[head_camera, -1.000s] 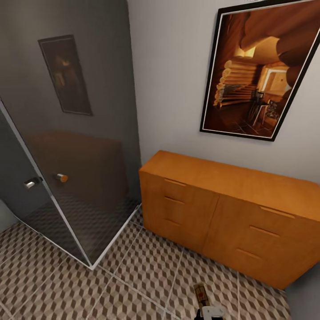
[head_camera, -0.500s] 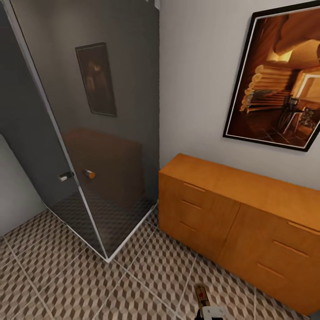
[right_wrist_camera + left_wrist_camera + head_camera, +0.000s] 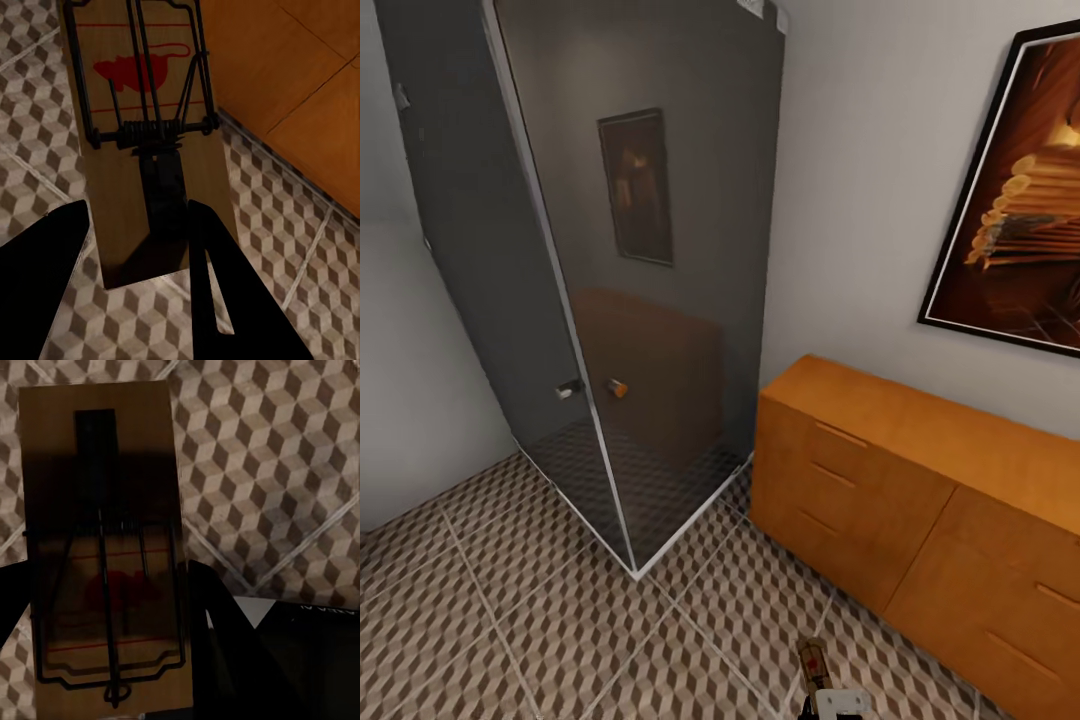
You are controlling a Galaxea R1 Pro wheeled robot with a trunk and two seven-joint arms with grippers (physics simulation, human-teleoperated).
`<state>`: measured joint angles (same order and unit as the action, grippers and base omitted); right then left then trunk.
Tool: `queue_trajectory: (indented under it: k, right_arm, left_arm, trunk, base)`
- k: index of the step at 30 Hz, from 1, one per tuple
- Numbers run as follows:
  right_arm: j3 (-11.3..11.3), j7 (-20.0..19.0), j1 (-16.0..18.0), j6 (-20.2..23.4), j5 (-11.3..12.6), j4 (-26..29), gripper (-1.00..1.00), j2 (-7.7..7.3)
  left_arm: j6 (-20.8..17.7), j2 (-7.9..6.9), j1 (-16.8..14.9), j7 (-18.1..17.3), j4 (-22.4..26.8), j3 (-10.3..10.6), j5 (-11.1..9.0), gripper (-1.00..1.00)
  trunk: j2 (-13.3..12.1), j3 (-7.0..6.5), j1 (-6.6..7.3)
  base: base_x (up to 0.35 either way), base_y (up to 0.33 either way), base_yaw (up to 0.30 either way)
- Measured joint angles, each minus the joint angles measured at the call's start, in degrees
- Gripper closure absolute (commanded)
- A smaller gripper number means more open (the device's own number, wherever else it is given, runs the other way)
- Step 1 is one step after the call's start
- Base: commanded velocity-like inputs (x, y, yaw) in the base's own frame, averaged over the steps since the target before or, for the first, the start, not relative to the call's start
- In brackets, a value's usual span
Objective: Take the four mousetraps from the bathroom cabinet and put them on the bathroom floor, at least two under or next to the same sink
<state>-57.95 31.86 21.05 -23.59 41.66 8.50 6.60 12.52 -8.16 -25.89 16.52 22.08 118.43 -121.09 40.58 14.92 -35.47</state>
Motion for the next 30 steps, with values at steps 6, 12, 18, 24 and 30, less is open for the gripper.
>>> queue_trajectory:
  k: [6, 12, 18, 24, 30]
  right_arm:
    - [0.0, 0.0, 0.0, 0.0, 0.0, 0.0, 1.00, 0.00]
    - [0.0, -0.2, 0.0, 0.0, -0.1, 0.0, 1.00, 0.00]
    - [0.0, -0.3, 0.0, 0.0, -0.2, 0.0, 1.00, 0.04]
    - [0.0, -0.3, 0.0, 0.0, -0.4, 0.0, 1.00, 0.01]
    - [0.0, -0.3, 0.0, 0.0, -0.4, 0.0, 1.00, 0.00]
  left_arm:
    - [0.0, -0.01, 0.0, 0.0, 0.0, 0.0, 0.0, 1.00]
    - [0.0, -0.05, 0.0, 0.0, -0.1, 0.0, 0.0, 1.00]
    - [0.0, -0.04, 0.0, 0.0, -0.1, 0.0, 0.0, 1.00]
    - [0.0, -0.08, 0.0, 0.0, -0.1, 0.0, -0.1, 1.00]
    - [0.0, -0.15, 0.0, 0.0, -0.2, -0.1, -0.1, 1.00]
  trunk:
    - [-2.4, -1.27, 1.32]
    - [-4.8, -2.41, 2.64]
    - [-7.2, -3.72, 3.96]
    - [-9.7, -5.08, 5.28]
    - [-12.1, -6.44, 6.60]
  base:
    - [0.000, 0.000, 0.261]
    - [0.000, 0.000, 0.067]
    - [0.000, 0.000, 0.214]
    - [0.000, 0.000, 0.251]
    - [0.000, 0.000, 0.256]
